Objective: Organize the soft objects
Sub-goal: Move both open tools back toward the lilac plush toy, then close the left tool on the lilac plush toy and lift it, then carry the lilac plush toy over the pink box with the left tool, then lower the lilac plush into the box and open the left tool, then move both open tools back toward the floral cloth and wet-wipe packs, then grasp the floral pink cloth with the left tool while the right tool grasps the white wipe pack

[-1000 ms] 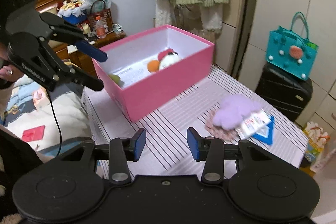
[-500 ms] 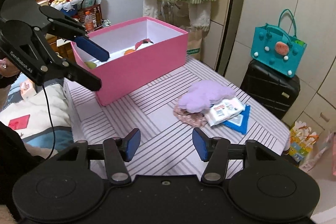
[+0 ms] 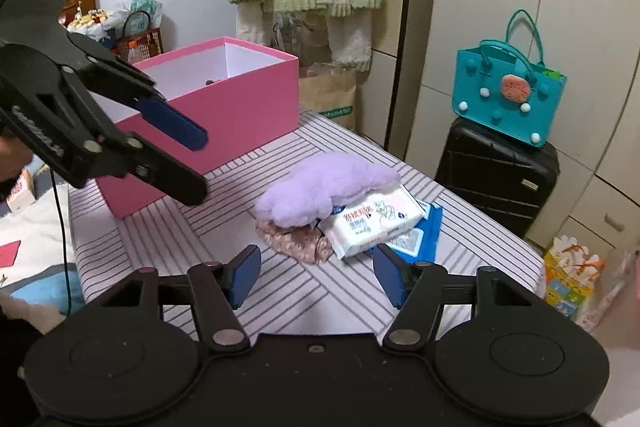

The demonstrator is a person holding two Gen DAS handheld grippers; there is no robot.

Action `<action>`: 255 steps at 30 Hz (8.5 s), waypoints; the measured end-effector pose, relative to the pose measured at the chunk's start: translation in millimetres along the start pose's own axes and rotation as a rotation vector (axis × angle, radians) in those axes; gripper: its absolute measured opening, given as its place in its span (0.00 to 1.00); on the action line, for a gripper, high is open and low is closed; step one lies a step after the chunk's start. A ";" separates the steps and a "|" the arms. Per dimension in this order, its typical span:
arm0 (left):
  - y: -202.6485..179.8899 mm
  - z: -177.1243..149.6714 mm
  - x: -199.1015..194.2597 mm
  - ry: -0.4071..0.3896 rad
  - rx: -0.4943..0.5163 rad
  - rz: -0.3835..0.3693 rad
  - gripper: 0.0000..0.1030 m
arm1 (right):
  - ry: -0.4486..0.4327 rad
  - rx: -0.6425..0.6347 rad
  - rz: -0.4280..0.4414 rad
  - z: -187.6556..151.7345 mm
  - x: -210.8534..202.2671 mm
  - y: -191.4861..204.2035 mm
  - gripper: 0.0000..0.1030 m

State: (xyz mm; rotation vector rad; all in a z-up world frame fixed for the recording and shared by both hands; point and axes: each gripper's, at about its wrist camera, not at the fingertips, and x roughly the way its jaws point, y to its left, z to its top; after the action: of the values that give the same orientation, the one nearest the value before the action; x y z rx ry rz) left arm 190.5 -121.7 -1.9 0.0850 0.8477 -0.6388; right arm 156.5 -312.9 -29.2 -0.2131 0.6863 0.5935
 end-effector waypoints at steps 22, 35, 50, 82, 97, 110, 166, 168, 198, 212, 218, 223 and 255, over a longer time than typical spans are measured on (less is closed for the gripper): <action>45.9 20.2 86.9 -0.031 -0.297 0.086 0.63 | -0.106 -0.031 -0.003 17.0 95.6 -0.6 0.94; 52.9 3.4 93.2 -0.022 -0.326 0.056 0.68 | -0.102 -0.072 -0.024 11.5 107.4 9.0 0.96; 48.0 -10.8 79.1 -0.099 -0.339 0.025 0.54 | -0.110 -0.103 -0.085 8.1 100.2 28.3 0.72; 20.0 -59.4 -41.3 0.044 -0.176 -0.061 0.50 | -0.011 0.205 0.133 0.9 22.0 86.4 0.71; 42.6 -62.5 -115.6 0.007 -0.162 -0.079 0.49 | -0.009 0.218 0.280 34.2 1.2 114.6 0.71; 120.0 -62.1 -155.5 -0.137 -0.243 -0.060 0.49 | -0.081 0.099 0.284 100.1 32.5 153.8 0.71; 121.8 -66.5 -176.8 0.105 -0.044 0.254 0.75 | 0.024 0.040 0.206 119.2 -1.6 179.7 0.64; 111.2 -69.0 -180.8 0.100 -0.026 0.256 0.76 | 0.016 0.037 0.196 114.6 -9.6 178.9 0.64; 9.6 -48.2 -100.4 0.041 0.095 0.053 0.80 | -0.002 0.081 0.061 36.7 -71.4 97.3 0.71; 3.6 -26.7 -25.9 -0.086 0.072 0.128 0.79 | -0.054 0.180 0.003 12.3 -23.3 11.2 0.71; 1.0 -22.7 10.1 -0.075 0.078 0.132 0.80 | -0.096 0.237 0.031 4.5 6.8 -19.8 0.72; -3.4 -22.0 46.3 -0.047 0.044 0.129 0.80 | -0.085 0.309 0.062 4.8 39.2 -40.4 0.72; 5.0 -29.6 123.6 -0.098 0.073 0.204 0.91 | 0.021 0.178 -0.037 7.5 98.1 -50.7 0.64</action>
State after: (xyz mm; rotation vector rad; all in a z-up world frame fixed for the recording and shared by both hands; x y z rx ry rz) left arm 233.7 -169.1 -111.7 0.2020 0.7111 -0.4776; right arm 250.4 -308.0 -87.6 -0.0662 0.7493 0.4928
